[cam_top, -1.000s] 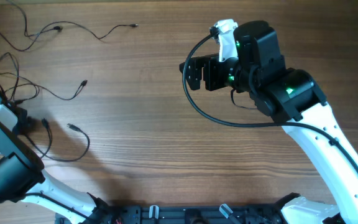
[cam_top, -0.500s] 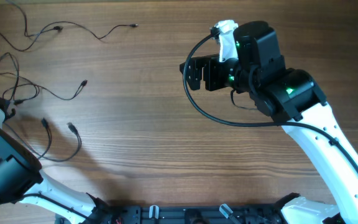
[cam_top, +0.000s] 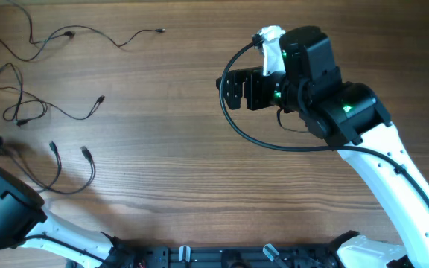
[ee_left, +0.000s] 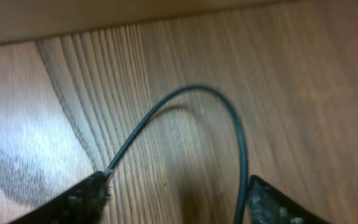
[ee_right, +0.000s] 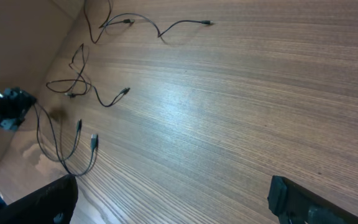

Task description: Untangle cables

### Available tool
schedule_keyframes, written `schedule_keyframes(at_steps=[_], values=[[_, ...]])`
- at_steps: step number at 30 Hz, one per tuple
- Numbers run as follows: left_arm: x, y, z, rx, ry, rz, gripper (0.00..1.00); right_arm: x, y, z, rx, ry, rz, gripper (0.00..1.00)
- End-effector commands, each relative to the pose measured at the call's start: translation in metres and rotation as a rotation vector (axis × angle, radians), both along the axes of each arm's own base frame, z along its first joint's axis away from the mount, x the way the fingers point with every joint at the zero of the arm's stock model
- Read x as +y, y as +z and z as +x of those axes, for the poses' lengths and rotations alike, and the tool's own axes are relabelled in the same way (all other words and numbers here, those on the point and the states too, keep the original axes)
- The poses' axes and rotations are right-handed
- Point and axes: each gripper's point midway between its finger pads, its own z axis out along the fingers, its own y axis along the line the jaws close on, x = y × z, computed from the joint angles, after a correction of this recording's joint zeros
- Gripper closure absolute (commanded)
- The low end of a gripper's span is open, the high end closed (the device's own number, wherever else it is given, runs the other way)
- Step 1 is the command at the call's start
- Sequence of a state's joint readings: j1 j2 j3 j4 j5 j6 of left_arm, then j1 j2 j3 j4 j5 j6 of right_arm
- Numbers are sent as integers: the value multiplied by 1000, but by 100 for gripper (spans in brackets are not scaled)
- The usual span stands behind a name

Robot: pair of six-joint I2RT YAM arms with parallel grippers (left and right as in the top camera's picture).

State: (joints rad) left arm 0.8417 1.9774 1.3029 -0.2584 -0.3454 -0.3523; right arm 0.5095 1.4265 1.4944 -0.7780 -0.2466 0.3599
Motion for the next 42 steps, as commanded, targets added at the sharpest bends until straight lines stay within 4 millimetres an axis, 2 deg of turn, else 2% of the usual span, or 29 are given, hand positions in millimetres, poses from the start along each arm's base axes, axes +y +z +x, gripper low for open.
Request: schedule_keyframes(at_steps=[1,3,4,5,6,8,10,12,13,15,17,20,21,22,24,25,28,30,36,38,42], values=[[1,64,33,-168,-79,51,16,3,5,1,0,4,20,0],[-13,90,58,-353,-140,-4,2,3,3,1,4,3,18,0],[-31,113,79,-488,-214,-57,0,4,0,2,10,3,15,0],[-39,121,85,-532,-243,-77,0,4,-1,3,13,3,13,0],[-56,137,96,-601,-294,-119,0,4,-3,4,24,-6,18,0],[-86,154,110,-652,-393,-173,0,6,1,7,34,-40,53,0],[-136,165,127,-655,-514,-244,0,10,12,14,9,-59,105,0],[-194,172,139,-654,-667,-359,0,10,14,14,2,-59,108,0],[-226,175,140,-649,-753,-426,0,10,14,14,4,-59,107,0],[-268,181,136,-632,-821,-514,0,8,16,12,-1,-59,106,0],[-304,195,123,-606,-870,-554,0,3,20,12,-11,-71,109,0],[-347,226,97,-606,-947,-556,0,-8,28,18,-46,-113,105,0],[-362,239,85,-609,-976,-541,0,-11,30,22,-58,-127,107,0],[-389,260,63,-611,-1055,-500,0,-11,32,24,-67,-130,111,0],[-417,273,39,-593,-1155,-478,0,-11,32,24,-68,-130,113,0],[-432,274,23,-572,-1186,-488,0,-11,32,24,-67,-131,113,0],[-458,272,-21,-499,-1229,-511,0,-11,32,24,-69,-132,115,0],[-462,272,-50,-471,-1230,-486,0,-11,33,25,-71,-132,116,0],[-458,285,-116,-519,-1225,-382,0,-11,32,24,-67,-131,114,0],[-459,279,-141,-505,-1219,-387,0,-11,32,24,-66,-131,113,0],[-458,262,-173,-469,-1199,-393,0,-13,27,21,-46,-132,100,0]])
